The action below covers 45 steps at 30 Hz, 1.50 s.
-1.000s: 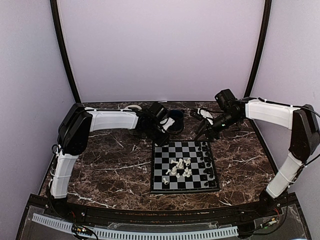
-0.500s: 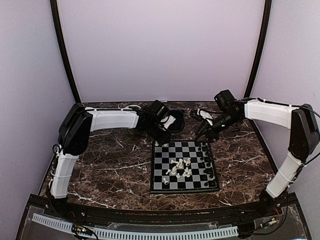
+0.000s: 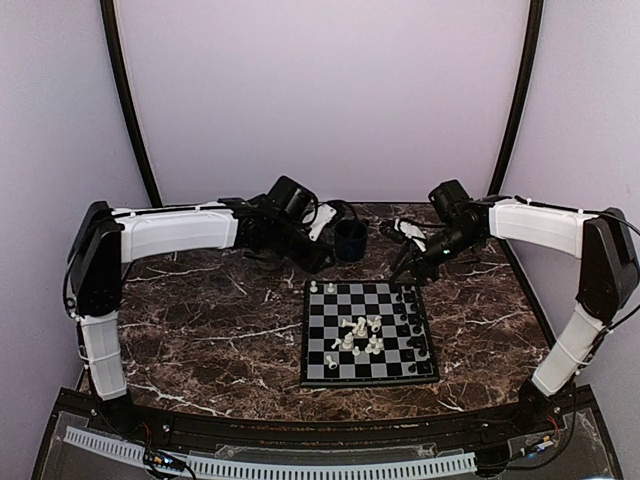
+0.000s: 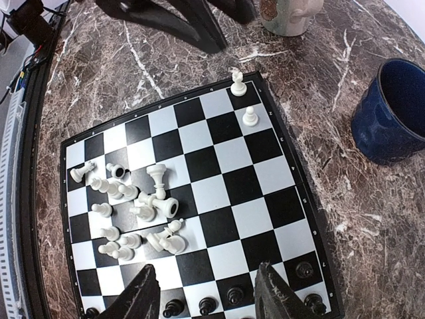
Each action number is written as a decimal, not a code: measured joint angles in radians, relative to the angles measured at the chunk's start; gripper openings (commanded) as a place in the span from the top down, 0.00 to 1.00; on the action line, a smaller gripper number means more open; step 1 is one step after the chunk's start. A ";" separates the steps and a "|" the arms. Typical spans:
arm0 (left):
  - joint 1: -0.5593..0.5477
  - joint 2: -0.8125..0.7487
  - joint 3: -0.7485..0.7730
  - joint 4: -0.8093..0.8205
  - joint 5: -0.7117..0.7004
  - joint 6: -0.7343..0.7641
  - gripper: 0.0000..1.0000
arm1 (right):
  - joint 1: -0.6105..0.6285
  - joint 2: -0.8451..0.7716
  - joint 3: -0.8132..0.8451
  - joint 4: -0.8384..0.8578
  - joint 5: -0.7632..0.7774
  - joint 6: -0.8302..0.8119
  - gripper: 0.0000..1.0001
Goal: Set up the chess pieces on the board
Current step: Pick up the knight from the chessboard.
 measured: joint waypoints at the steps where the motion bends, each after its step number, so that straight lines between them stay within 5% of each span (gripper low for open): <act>1: 0.000 -0.045 -0.034 0.022 0.012 -0.003 0.62 | 0.000 0.000 0.000 0.000 0.000 0.000 0.51; 10: -0.035 -0.255 -0.294 0.194 0.083 -0.064 0.62 | 0.012 0.001 0.000 0.009 0.019 0.005 0.55; 20: -0.039 -0.310 -0.508 0.275 0.073 -0.203 0.62 | 0.185 0.117 0.000 0.005 0.207 -0.028 0.62; 31: -0.039 -0.355 -0.562 0.339 0.058 -0.262 0.63 | 0.219 0.155 0.026 -0.022 0.287 -0.040 0.74; 40: -0.039 -0.355 -0.566 0.346 0.058 -0.273 0.63 | 0.221 0.187 0.042 -0.045 0.293 -0.040 0.73; 45: -0.039 -0.355 -0.571 0.358 0.058 -0.274 0.62 | 0.221 0.191 0.048 -0.052 0.292 -0.040 0.86</act>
